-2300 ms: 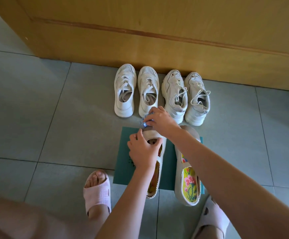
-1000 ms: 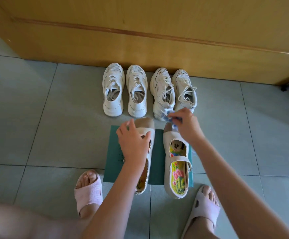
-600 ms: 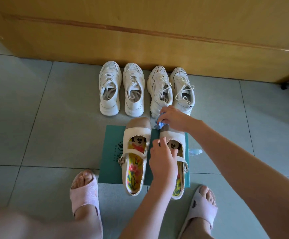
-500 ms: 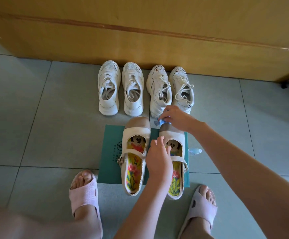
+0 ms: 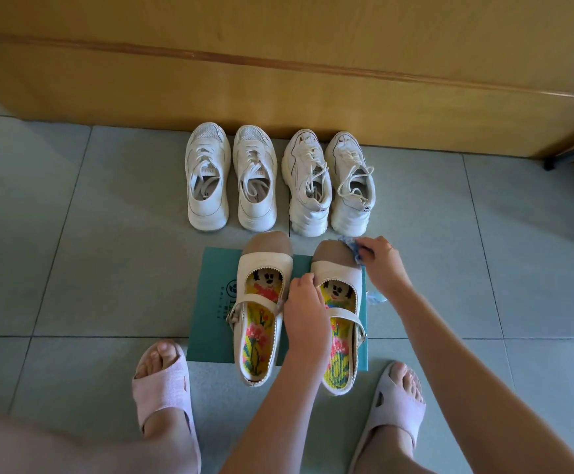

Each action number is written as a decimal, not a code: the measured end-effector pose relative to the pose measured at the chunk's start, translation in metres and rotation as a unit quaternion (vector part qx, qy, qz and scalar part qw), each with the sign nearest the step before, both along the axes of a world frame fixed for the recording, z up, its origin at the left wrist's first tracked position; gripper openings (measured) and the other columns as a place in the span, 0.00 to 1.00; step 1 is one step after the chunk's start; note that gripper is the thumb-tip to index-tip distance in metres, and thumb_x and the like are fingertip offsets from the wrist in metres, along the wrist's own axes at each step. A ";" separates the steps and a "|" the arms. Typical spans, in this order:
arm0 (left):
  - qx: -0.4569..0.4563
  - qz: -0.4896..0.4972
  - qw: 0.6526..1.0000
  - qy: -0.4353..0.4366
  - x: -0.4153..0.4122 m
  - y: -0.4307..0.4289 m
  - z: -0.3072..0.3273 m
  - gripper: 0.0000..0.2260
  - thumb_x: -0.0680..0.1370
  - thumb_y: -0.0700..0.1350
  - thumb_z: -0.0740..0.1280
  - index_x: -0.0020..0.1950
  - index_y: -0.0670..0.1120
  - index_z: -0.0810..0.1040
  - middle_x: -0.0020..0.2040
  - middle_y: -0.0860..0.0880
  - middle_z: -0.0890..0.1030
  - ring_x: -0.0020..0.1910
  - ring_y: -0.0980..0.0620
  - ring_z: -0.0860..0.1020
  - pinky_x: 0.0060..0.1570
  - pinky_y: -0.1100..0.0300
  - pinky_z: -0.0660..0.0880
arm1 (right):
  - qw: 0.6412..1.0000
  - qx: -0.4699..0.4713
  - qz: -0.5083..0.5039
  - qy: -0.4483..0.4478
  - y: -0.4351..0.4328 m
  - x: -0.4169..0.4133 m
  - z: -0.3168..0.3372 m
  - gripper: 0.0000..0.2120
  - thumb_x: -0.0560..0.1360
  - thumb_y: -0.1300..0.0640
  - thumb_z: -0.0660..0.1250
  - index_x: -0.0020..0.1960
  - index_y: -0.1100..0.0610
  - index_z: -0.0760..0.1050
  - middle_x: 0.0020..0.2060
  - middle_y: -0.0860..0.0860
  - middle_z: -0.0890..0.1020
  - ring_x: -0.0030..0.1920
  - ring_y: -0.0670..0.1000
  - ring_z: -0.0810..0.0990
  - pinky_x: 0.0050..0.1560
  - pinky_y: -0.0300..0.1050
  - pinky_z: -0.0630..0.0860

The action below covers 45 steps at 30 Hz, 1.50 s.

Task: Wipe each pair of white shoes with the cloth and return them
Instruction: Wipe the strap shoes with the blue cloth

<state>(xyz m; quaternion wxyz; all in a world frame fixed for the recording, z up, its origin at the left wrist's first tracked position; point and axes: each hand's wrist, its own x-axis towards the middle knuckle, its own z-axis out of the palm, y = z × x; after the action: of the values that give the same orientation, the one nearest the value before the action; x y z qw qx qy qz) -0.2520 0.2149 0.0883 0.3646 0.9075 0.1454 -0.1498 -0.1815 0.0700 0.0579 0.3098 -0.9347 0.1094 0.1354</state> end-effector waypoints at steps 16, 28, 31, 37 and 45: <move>-0.037 0.026 0.999 -0.010 -0.001 0.002 0.000 0.13 0.82 0.43 0.56 0.65 0.45 0.72 0.59 0.48 0.76 0.57 0.50 0.75 0.54 0.61 0.70 | 0.976 0.068 -0.206 -0.020 0.021 -0.084 0.011 0.12 0.78 0.66 0.61 0.59 0.64 0.77 0.52 0.59 0.76 0.48 0.51 0.73 0.47 0.39 0.68; -0.328 0.096 0.939 0.028 0.015 0.030 0.033 0.14 0.80 0.53 0.59 0.60 0.47 0.75 0.54 0.49 0.80 0.51 0.51 0.80 0.49 0.55 0.79 | 0.916 0.342 -0.206 -0.029 0.033 -0.060 0.086 0.09 0.75 0.64 0.67 0.54 0.58 0.76 0.42 0.55 0.83 0.37 0.49 0.81 0.38 0.41 0.78; -0.445 0.146 0.877 0.103 0.027 0.045 0.056 0.11 0.78 0.51 0.64 0.56 0.47 0.76 0.49 0.45 0.82 0.43 0.50 0.83 0.42 0.55 0.82 | 0.923 0.343 -0.175 -0.020 0.063 -0.059 0.092 0.07 0.74 0.63 0.69 0.49 0.53 0.77 0.43 0.52 0.83 0.41 0.49 0.82 0.40 0.41 0.79; -0.423 0.220 0.877 0.054 0.030 0.101 0.056 0.05 0.76 0.43 0.67 0.51 0.45 0.77 0.44 0.48 0.82 0.40 0.51 0.81 0.33 0.65 0.80 | 0.937 0.332 -0.105 0.003 0.089 -0.065 0.097 0.09 0.77 0.60 0.64 0.53 0.53 0.81 0.42 0.45 0.83 0.44 0.43 0.81 0.45 0.35 0.76; -0.102 0.153 0.983 -0.013 0.007 0.173 -0.007 0.02 0.76 0.43 0.67 0.46 0.48 0.79 0.43 0.43 0.83 0.41 0.44 0.80 0.40 0.52 0.77 | 0.922 0.332 -0.197 0.011 0.082 -0.096 0.085 0.10 0.77 0.64 0.63 0.50 0.54 0.81 0.45 0.48 0.84 0.42 0.48 0.82 0.45 0.43 0.77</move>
<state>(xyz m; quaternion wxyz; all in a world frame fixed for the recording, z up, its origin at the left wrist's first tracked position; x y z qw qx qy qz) -0.2450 0.3878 0.0817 0.4760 0.8344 0.2614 -0.0945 -0.2777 0.1515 0.1430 0.6213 -0.7364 0.2440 0.1104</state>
